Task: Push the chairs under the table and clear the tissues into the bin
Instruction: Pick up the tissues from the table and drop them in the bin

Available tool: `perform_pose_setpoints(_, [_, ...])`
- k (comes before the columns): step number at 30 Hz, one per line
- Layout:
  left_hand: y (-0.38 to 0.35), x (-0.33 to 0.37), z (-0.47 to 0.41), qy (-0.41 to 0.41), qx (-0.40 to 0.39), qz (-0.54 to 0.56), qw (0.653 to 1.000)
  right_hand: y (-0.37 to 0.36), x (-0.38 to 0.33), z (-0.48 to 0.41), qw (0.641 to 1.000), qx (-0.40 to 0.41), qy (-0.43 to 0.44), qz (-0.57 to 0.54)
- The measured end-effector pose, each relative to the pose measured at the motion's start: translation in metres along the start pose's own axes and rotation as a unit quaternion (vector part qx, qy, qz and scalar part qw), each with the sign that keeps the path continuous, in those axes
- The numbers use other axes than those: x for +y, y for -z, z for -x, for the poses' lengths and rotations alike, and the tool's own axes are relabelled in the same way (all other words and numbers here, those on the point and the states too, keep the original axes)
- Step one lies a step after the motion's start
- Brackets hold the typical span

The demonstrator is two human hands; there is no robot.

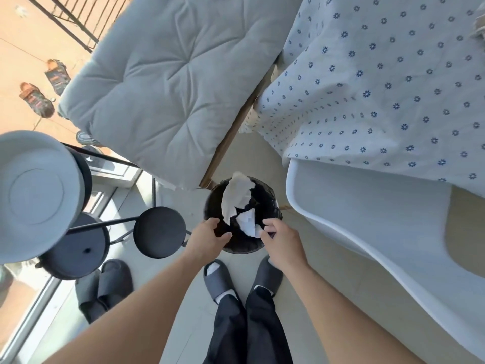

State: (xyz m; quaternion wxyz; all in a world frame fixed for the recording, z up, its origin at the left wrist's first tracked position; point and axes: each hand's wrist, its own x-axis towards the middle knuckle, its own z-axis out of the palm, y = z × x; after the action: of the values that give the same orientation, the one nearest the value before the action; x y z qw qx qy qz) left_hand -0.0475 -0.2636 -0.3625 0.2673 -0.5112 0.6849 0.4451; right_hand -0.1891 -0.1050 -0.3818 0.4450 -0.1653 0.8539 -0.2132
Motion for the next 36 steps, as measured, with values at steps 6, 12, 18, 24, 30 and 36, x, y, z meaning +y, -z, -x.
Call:
perform_pose_setpoints(6, [0.004,-0.007,0.006,0.001,-0.007,-0.017,1.0,0.001,-0.01,0.01,1.0,-0.001,0.004,0.005])
perform_pose_setpoints(12, [0.017,-0.005,0.025,-0.015,0.013,-0.019,1.0,0.011,-0.03,0.029,1.0,0.008,0.025,0.013])
perform_pose_setpoints(18, [0.062,0.015,0.087,-0.036,0.038,0.006,0.999,0.05,-0.077,0.091,0.999,0.013,0.044,0.015])
perform_pose_setpoints(24, [0.118,0.049,0.185,-0.059,0.044,0.051,0.996,0.107,-0.134,0.181,0.997,0.027,0.066,0.006])
perform_pose_setpoints(30, [0.165,0.089,0.298,-0.117,0.04,0.045,0.991,0.166,-0.183,0.281,0.996,0.058,0.07,-0.012])
perform_pose_setpoints(36, [0.185,0.112,0.347,-0.182,0.047,0.009,0.982,0.211,-0.204,0.322,0.989,0.109,0.091,-0.035])
